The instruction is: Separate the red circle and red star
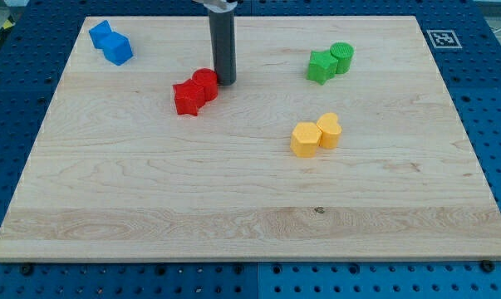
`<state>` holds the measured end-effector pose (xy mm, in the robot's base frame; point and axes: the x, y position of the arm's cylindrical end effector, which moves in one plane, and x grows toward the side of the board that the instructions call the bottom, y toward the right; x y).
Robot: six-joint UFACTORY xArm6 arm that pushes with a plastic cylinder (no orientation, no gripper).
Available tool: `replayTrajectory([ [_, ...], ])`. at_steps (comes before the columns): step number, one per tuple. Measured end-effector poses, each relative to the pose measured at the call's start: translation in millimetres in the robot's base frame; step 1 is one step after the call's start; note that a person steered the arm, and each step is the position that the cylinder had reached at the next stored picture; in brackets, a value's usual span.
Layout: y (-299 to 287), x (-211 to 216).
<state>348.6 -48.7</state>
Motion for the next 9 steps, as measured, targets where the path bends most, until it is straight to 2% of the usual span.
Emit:
replayTrajectory([
  [1, 10.9, 1.4],
  [2, 25.5, 27.7],
  [5, -14.0, 34.5],
  [7, -34.0, 27.4],
  [9, -36.6, -8.3],
])
